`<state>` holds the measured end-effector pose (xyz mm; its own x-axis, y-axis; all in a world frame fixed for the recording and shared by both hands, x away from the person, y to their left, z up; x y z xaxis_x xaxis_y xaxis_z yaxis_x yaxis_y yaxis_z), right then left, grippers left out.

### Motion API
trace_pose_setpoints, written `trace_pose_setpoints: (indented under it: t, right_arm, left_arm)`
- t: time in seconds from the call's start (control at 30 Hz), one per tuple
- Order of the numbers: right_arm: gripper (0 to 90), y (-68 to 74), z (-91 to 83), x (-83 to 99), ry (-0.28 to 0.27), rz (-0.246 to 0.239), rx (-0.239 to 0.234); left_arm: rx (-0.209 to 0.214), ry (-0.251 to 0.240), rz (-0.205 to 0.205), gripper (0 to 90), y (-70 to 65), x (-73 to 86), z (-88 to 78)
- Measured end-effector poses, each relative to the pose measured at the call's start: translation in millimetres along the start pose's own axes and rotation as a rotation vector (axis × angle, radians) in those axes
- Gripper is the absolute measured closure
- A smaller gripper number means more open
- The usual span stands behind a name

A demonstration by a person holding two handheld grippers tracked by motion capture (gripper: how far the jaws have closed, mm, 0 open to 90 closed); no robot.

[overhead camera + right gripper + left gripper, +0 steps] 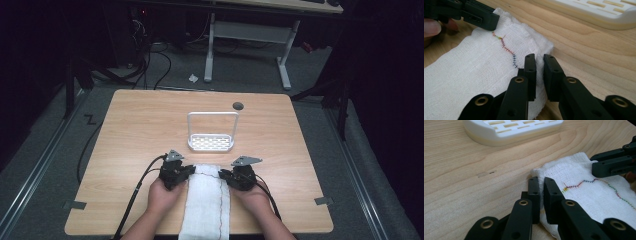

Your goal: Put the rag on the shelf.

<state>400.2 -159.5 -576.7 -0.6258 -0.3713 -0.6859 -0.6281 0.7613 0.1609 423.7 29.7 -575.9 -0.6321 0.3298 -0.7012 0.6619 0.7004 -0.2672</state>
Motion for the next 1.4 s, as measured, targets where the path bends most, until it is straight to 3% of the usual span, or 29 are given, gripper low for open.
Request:
trace_pose_setpoints:
  t: [0.27,0.53,0.73,0.83,1.03,1.2,1.4]
  right_arm:
    - [84.2,3.2,-0.6,-0.8,-0.012,-0.022,0.031]
    - [84.2,5.8,-6.9,-3.3,-0.073,-0.022,0.049]
    - [84.1,10.0,-19.1,-10.3,-0.153,-0.020,0.057]
    - [84.2,12.7,-25.7,-14.5,-0.174,-0.032,0.078]
    - [84.2,20.6,-37.7,-23.8,-0.202,-0.069,0.098]
    - [84.2,24.3,-47.7,-32.5,-0.220,-0.105,0.117]
    - [84.2,23.4,-58.7,-42.1,-0.267,-0.108,0.120]
  left_arm:
    - [0.000,-0.011,0.006,84.7,-0.8,-0.1,-1.0]
    - [0.029,-0.062,0.034,84.8,-3.9,-1.4,-6.0]
    - [0.035,-0.140,0.068,85.2,-8.4,-5.6,-18.6]
    - [0.061,-0.181,0.051,85.3,-11.1,-13.3,-28.6]
    - [0.066,-0.200,0.072,85.5,-14.4,-16.9,-41.2]
    - [0.087,-0.241,0.067,85.4,-20.7,-23.6,-52.0]
    - [0.062,-0.274,0.089,85.5,-28.2,-34.9,-62.3]
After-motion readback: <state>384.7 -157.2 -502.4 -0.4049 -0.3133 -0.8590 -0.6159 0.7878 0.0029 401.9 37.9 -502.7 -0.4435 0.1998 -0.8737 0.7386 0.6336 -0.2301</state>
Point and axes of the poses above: each handheld gripper's, and its own axes: z roughly forward along the jaws, x roughly out of its underside, y roughly to its left, the point moved 6 cm from there along z, roughly forward along the jaws, and after that the axes turned 5 degrees about y, right-handed, at the moved point
